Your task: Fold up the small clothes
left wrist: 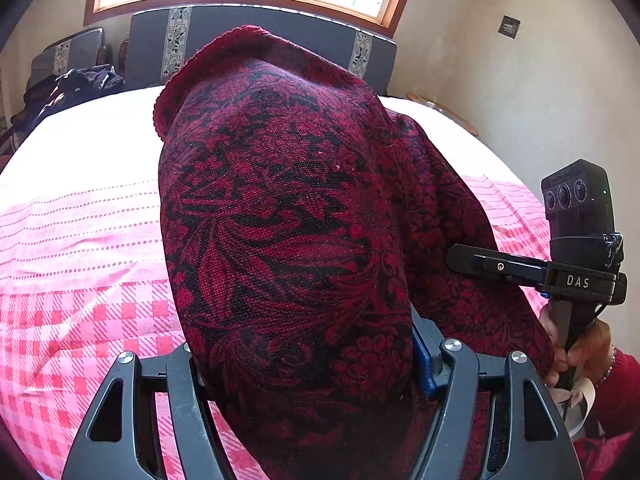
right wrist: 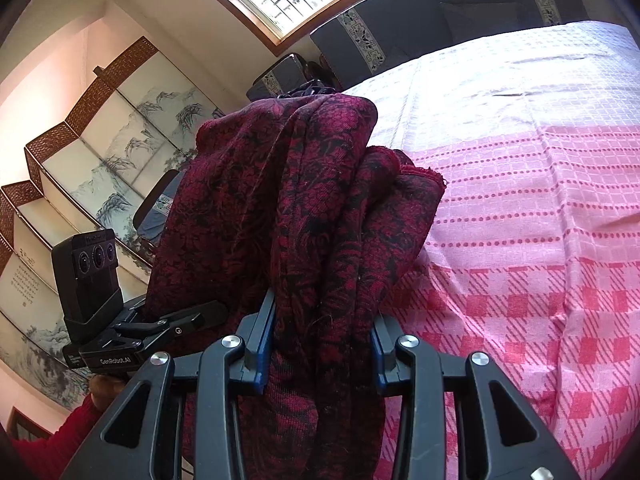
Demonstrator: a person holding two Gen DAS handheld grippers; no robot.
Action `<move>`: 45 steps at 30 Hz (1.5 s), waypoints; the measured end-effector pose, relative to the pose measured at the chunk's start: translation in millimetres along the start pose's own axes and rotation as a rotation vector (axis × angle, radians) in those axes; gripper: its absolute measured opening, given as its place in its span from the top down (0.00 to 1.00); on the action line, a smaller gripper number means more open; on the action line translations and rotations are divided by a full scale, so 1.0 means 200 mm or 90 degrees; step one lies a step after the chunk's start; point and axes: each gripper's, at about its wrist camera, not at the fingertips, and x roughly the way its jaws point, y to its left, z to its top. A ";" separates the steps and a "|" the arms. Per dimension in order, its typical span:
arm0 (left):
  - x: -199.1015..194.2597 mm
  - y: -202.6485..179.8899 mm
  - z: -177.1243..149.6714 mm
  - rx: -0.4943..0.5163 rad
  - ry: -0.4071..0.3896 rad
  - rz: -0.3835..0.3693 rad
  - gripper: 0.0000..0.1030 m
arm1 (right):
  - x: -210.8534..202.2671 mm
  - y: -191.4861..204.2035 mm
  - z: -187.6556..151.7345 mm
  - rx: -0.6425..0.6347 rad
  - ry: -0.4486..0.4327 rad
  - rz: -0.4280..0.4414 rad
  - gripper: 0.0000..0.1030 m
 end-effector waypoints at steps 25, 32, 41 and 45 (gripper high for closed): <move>0.00 -0.23 0.03 0.052 -0.113 0.255 0.06 | -0.24 -0.03 -0.09 -0.014 -0.107 -0.125 0.50; -0.22 -0.38 -0.08 0.052 -0.235 0.344 0.03 | -0.51 0.20 -0.28 -0.086 -0.203 -0.164 0.30; -0.59 -0.48 -0.11 0.001 -0.347 0.340 0.00 | -0.72 0.41 -0.40 -0.136 -0.258 -0.167 0.20; -0.64 -0.51 -0.11 -0.015 -0.331 0.320 0.00 | -0.76 0.46 -0.43 -0.150 -0.265 -0.171 0.18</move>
